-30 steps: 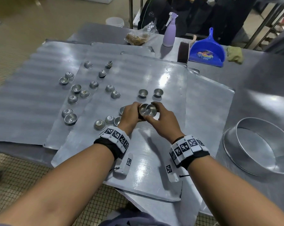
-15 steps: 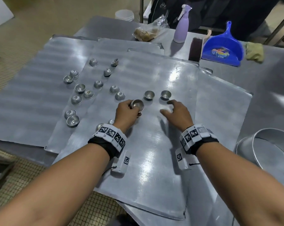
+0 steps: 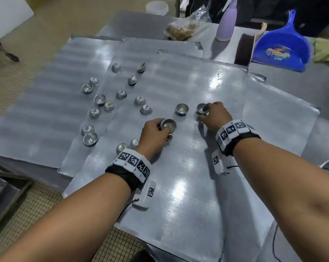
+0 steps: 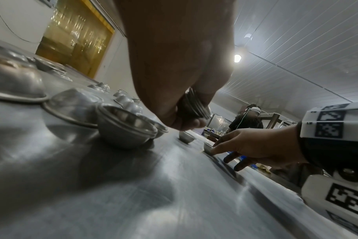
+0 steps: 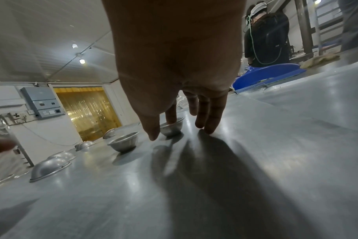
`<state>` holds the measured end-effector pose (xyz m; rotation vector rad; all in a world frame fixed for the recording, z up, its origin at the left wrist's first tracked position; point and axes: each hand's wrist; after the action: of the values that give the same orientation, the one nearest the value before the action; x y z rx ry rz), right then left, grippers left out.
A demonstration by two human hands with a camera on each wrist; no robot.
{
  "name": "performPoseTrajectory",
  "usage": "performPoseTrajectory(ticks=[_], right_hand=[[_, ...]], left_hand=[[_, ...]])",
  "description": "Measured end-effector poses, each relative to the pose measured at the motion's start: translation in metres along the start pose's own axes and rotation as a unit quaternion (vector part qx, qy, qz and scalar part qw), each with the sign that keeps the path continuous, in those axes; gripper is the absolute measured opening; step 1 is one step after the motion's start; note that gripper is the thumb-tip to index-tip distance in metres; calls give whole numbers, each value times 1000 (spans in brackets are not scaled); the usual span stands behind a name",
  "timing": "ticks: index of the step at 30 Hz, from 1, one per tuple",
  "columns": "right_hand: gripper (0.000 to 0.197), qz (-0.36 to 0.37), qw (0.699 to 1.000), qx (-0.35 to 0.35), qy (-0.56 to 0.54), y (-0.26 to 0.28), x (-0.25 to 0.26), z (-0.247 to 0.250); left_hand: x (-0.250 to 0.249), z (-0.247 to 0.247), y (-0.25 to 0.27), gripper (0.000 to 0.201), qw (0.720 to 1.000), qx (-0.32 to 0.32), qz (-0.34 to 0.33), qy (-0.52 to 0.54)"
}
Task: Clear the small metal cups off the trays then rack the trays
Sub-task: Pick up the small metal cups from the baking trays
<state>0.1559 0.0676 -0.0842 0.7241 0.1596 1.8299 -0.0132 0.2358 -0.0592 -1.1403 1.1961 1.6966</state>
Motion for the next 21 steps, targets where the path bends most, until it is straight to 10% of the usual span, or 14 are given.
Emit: performPoseTrajectory(ticks=[15,21], right_hand=[[19,-17,1000,6,1,66,1,-16],[59,-10,996,-32,-84,112,7,-34]], left_hand=[[5,0,31,24,999,22,-23,9],[7,-1,49,22,999,41,-36,-6]])
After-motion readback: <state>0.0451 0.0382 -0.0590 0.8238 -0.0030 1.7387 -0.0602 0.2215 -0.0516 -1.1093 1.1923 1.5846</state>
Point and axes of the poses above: each hand's wrist, its own y-axis away from the middle knuckle, its own z-axis out of the back of the hand, x = y × z, and after that the axes turned 13 degrees about x, right-handed
